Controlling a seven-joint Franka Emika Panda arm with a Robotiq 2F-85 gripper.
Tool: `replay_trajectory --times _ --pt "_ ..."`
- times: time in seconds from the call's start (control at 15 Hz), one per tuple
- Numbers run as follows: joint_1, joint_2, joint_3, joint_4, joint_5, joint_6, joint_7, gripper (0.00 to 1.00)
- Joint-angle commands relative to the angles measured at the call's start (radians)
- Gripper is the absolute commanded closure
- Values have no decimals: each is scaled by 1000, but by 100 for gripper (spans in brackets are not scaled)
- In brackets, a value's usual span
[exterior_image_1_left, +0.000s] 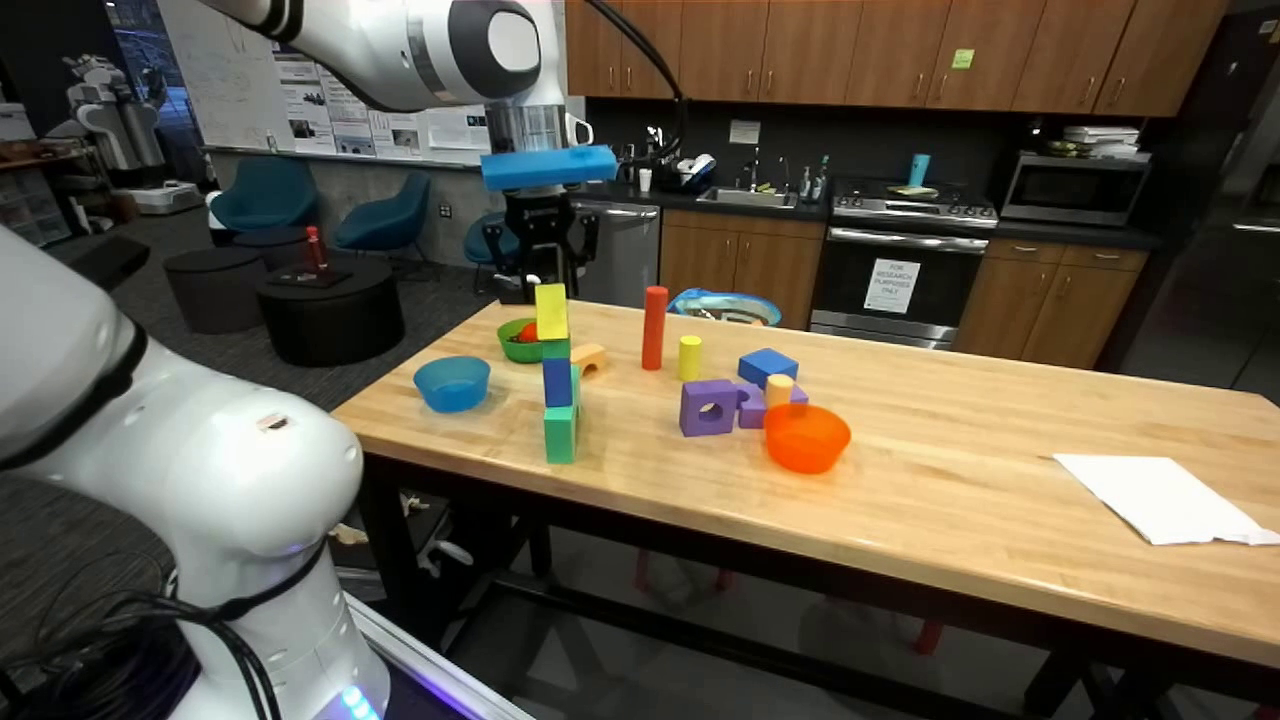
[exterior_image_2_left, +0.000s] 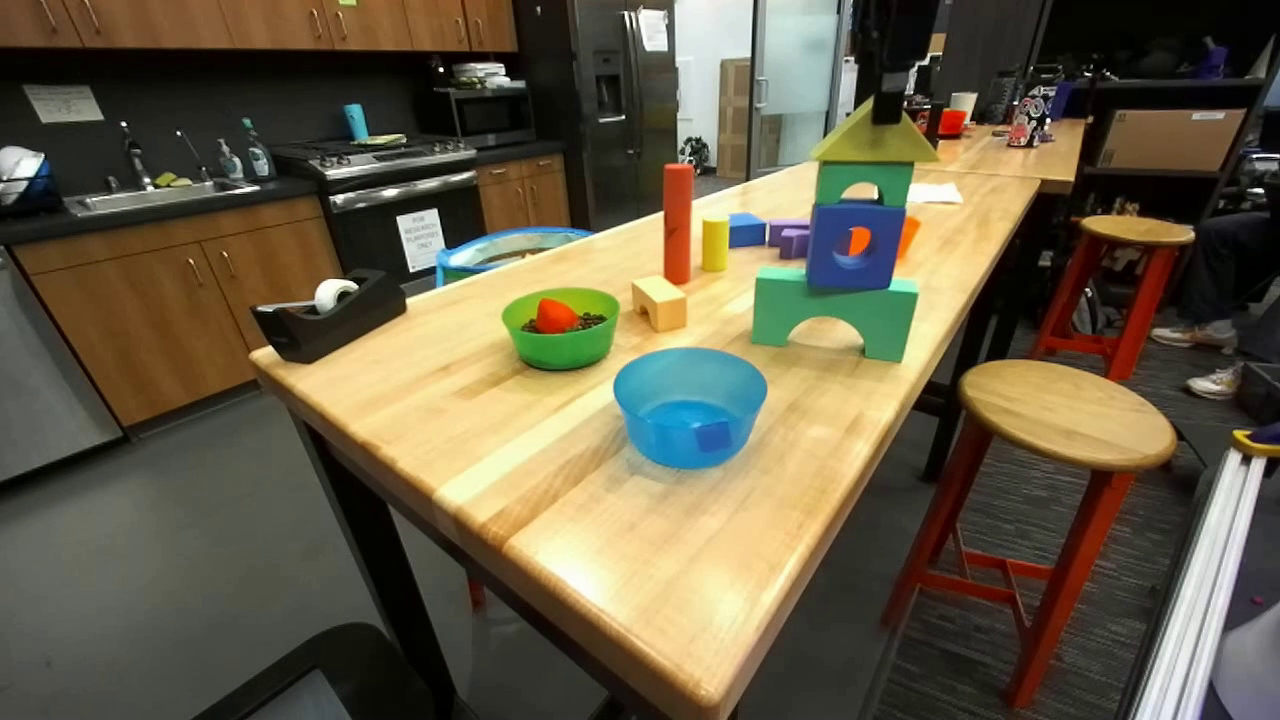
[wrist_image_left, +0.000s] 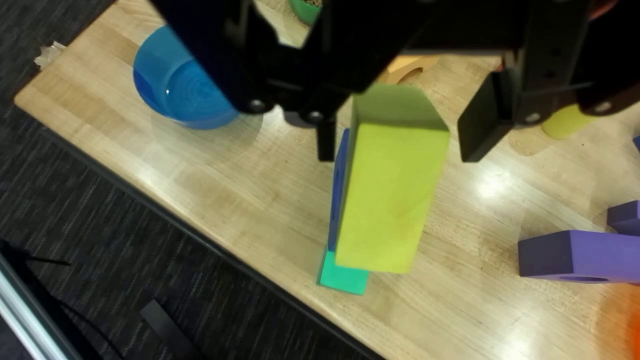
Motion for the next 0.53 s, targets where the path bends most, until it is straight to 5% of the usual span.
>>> replay_trajectory --times 0.0,0.47 --pt "-8 -10 -1 -11 3 15 -12 4" --pt "-11 -26 4 -9 0 21 1 0"
